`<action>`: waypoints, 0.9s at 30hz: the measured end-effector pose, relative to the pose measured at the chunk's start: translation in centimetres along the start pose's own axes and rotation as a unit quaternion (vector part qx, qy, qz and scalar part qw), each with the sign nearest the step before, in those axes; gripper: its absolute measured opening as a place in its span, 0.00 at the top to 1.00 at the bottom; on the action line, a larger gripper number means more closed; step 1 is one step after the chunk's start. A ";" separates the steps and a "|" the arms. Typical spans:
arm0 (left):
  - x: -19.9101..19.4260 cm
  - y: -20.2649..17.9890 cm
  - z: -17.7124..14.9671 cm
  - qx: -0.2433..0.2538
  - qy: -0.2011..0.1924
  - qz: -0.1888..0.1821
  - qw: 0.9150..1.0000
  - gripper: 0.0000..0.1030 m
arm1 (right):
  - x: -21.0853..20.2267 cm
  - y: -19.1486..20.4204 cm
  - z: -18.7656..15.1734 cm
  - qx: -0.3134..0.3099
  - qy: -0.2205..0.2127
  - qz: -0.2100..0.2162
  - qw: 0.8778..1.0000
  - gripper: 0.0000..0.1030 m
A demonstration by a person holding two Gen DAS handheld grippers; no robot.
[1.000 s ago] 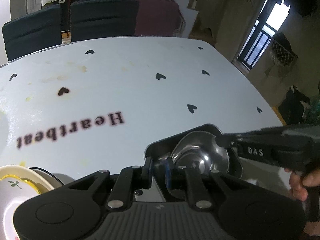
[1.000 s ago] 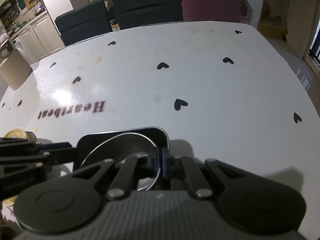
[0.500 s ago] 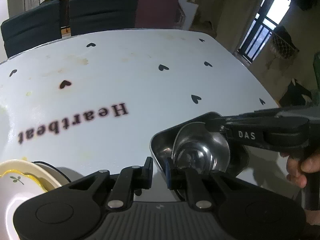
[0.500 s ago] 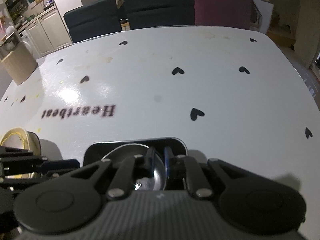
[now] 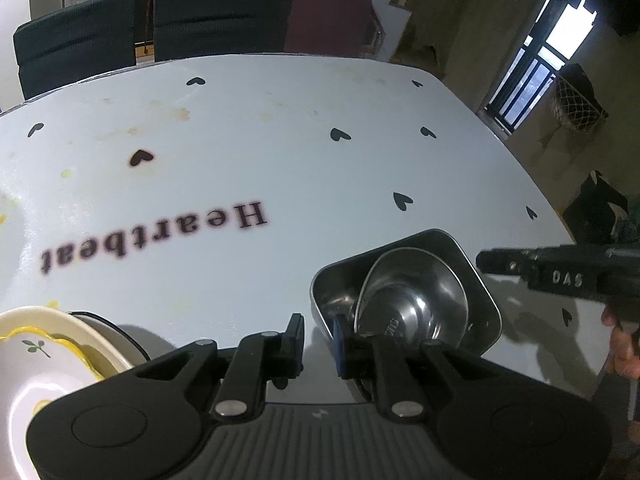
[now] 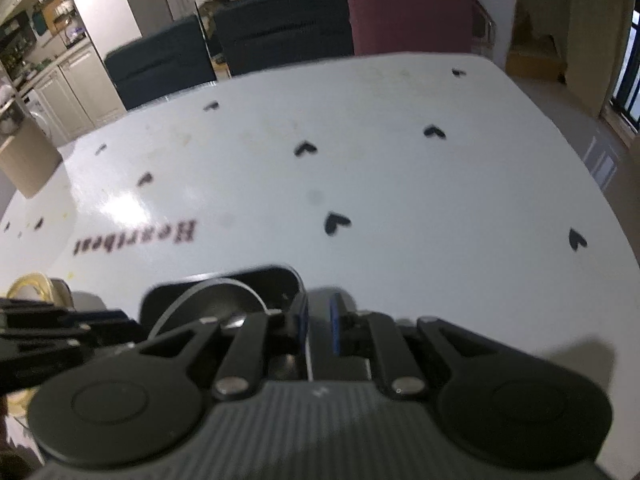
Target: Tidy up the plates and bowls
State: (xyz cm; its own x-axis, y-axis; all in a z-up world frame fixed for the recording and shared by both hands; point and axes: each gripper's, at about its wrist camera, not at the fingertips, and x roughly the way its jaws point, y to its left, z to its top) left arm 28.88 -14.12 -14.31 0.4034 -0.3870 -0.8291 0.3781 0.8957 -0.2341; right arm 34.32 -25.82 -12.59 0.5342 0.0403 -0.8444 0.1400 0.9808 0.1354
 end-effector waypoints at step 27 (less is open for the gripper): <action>0.7 0.5 0.7 -0.010 -0.003 0.003 1.000 0.69 | 0.3 0.9 -2.0 -0.052 0.052 0.011 0.997 0.94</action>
State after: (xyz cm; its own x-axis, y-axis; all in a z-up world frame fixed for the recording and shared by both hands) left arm 29.97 -14.07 -14.61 0.4108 -0.3819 -0.8279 0.3586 0.9025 -0.2384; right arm 32.95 -24.56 -13.77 0.4458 0.0772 -0.8918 0.0392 0.9936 0.1056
